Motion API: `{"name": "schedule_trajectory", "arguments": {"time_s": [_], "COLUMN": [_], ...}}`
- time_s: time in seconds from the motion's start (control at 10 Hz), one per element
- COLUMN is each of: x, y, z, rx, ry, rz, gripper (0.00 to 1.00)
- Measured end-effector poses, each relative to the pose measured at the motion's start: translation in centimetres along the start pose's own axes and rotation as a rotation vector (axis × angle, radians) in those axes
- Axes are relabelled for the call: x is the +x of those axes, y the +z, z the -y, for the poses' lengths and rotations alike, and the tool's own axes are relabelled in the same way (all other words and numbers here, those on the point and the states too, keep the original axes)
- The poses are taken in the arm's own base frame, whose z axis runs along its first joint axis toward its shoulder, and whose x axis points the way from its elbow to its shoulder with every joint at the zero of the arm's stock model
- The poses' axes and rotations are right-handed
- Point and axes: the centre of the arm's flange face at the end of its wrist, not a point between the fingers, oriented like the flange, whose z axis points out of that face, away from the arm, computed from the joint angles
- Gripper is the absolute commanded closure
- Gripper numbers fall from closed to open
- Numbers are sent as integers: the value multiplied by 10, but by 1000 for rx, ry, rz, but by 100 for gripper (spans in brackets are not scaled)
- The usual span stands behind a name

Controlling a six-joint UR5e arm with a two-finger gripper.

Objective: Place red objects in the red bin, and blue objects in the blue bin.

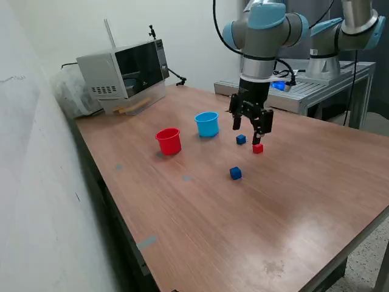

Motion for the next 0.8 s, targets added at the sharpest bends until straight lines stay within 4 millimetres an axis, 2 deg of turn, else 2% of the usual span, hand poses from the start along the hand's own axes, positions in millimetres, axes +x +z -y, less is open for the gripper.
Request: {"name": "schedule_trajectory", "arguments": {"time_s": [0.2, 0.4, 0.6, 0.8], "x": [22, 35, 40, 44], "y": [8, 26, 37, 40], "z": [10, 14, 11, 1], "rx": [10, 28, 32, 19], "ry": [-9, -12, -9, 4], "rz": [-7, -5, -4, -8], "gripper": [0, 0, 0, 0]}}
